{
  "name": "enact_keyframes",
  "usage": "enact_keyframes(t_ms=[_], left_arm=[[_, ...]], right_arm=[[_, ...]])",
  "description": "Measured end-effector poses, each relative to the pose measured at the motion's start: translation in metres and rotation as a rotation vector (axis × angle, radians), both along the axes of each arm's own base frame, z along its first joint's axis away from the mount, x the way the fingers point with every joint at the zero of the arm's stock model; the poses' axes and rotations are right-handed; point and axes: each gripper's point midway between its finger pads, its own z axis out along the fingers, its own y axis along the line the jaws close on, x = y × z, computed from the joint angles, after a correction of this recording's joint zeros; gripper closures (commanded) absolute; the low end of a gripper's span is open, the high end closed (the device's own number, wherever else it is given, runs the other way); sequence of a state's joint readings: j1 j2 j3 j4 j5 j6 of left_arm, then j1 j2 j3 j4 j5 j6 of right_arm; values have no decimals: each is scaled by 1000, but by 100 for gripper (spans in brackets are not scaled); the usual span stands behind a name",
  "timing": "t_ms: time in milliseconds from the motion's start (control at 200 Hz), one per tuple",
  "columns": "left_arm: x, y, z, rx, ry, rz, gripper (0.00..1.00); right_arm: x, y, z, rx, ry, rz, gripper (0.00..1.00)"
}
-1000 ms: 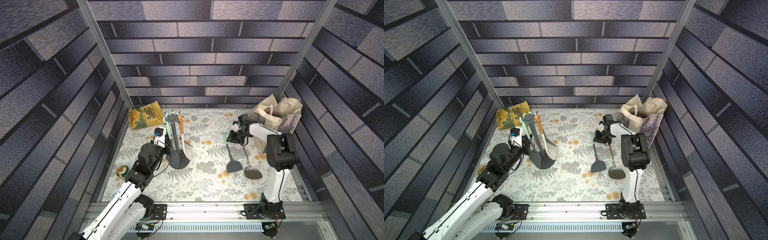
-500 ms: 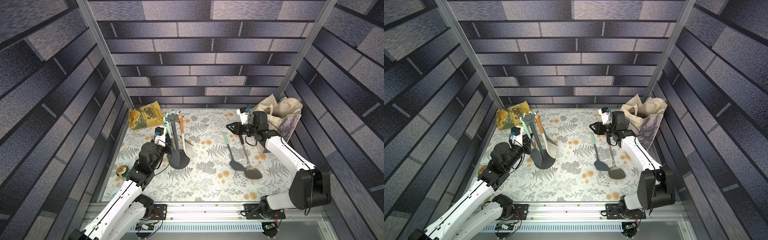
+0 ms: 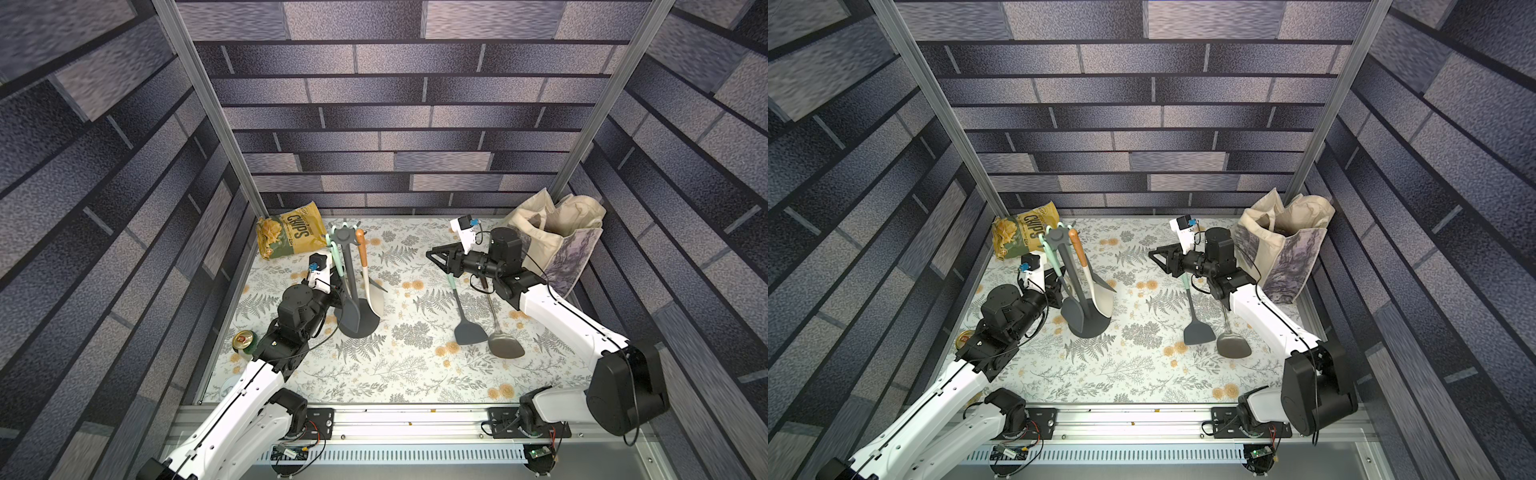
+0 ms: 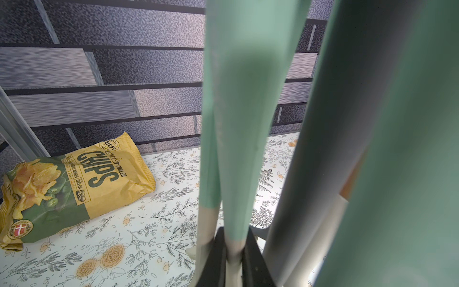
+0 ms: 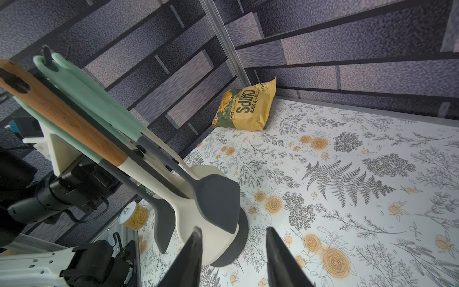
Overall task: Take the spatula off the kitchen utensil rack
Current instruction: Take off the spatula from the rack.
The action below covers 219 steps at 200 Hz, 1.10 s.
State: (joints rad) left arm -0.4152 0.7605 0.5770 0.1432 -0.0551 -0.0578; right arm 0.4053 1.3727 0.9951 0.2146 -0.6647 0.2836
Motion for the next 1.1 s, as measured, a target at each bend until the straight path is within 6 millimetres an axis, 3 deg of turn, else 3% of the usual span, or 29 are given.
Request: enact_keyframes(t_ms=[155,461,726,1097], left_arm=[[0,0,0,0,0,0,90],[0,0,0,0,0,0,89],[1,-2,0,-1,-1,-5,89],[4,-7,1,0,9,-30,87]], right_arm=[[-12,20,13,34,-46,52,55],[-23,43,17,42,-59,113,55],[-31,63,43,71,-115,163,57],[-47,100,30,57,-107,232,58]])
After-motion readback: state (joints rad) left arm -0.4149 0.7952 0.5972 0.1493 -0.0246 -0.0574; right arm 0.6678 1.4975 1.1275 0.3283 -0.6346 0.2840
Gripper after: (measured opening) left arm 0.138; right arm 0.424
